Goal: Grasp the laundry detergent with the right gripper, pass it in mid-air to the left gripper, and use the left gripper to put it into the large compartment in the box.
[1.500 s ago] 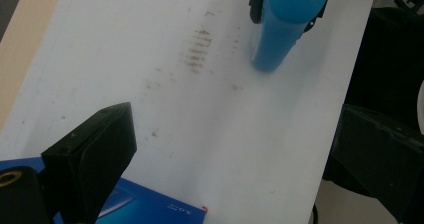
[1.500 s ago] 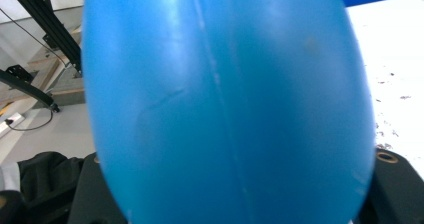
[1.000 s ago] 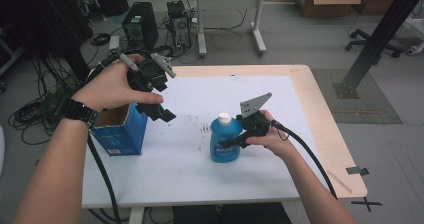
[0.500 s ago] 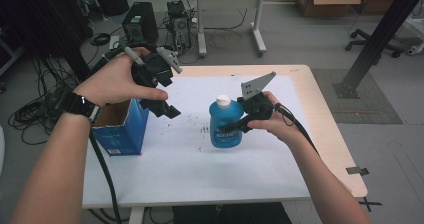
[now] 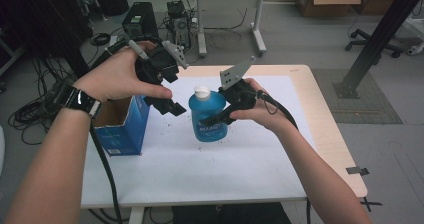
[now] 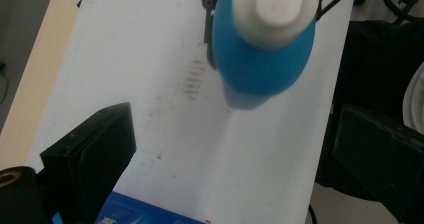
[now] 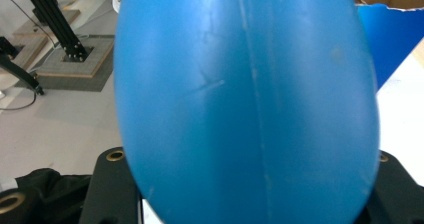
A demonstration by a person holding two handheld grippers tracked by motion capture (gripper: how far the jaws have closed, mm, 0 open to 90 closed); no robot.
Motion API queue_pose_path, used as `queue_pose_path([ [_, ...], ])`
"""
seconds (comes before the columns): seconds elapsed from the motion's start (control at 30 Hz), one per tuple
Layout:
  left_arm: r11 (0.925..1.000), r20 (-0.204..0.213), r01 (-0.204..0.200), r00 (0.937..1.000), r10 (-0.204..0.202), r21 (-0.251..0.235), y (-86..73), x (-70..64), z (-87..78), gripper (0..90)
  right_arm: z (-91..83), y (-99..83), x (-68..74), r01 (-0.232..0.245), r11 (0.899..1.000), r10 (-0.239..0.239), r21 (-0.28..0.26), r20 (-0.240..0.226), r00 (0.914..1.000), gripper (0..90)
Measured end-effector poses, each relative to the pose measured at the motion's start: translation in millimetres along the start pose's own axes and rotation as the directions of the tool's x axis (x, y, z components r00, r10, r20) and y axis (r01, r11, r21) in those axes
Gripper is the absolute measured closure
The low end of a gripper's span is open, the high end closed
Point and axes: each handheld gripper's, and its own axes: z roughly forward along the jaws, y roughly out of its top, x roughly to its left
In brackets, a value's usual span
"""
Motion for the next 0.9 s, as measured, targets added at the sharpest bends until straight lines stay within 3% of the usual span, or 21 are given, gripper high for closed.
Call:
queue_pose_path([
  [0.43,0.9988,0.028,-0.044,0.9987,0.043,0.022,11.1,-7.2,6.5,4.0,22.2,19.4,1.8,0.011,1.0,-0.01,0.027,-0.045,0.9989,41.8],
  [0.9,0.9964,0.037,-0.058,0.9978,0.055,0.063,15.8,-9.3,20.0,4.4,27.6,21.8,3.0,0.012,0.999,-0.01,0.032,-0.059,0.9982,41.8],
])
